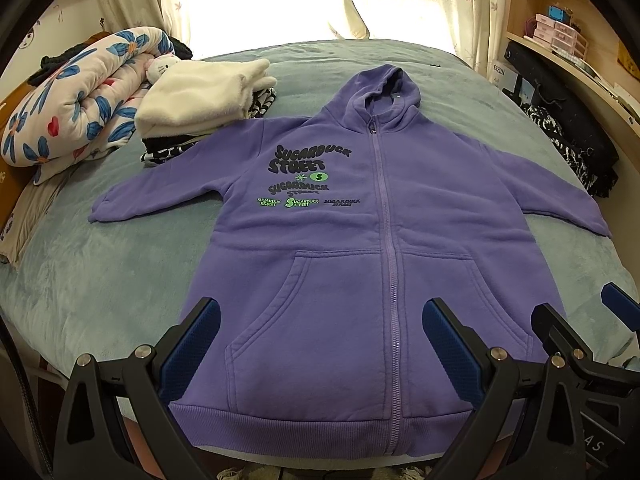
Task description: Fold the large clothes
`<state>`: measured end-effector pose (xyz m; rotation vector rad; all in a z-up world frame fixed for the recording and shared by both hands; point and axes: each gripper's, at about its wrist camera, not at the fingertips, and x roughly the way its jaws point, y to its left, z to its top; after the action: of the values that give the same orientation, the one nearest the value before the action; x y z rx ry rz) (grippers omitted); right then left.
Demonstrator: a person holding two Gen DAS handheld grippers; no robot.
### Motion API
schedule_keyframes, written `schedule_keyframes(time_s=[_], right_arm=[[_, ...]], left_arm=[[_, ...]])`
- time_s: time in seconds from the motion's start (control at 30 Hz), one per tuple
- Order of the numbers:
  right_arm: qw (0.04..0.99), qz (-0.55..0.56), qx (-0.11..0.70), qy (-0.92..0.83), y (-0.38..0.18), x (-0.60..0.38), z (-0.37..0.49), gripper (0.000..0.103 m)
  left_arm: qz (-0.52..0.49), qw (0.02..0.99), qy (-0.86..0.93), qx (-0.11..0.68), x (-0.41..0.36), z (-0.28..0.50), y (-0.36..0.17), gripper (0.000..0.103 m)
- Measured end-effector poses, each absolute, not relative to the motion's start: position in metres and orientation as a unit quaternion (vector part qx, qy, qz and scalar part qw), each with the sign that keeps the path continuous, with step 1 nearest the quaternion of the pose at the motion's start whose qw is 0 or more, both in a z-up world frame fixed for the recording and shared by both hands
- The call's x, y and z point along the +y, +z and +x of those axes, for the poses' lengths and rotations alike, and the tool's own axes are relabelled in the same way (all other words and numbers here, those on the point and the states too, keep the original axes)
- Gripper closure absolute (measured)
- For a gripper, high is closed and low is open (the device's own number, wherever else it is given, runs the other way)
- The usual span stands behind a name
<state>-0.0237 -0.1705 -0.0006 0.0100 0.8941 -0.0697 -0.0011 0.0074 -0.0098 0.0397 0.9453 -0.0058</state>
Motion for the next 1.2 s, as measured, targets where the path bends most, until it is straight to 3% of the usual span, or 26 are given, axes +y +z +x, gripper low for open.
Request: schedule_keyframes(time_s=[1.2], right_arm=[[0.891,0.025,0.452,-0.025,-0.016,-0.179,-0.006,0.003]], left_arm=[[0.044,0.883,0.001,0.467,-0.007,0.019,-0.014,0.003]])
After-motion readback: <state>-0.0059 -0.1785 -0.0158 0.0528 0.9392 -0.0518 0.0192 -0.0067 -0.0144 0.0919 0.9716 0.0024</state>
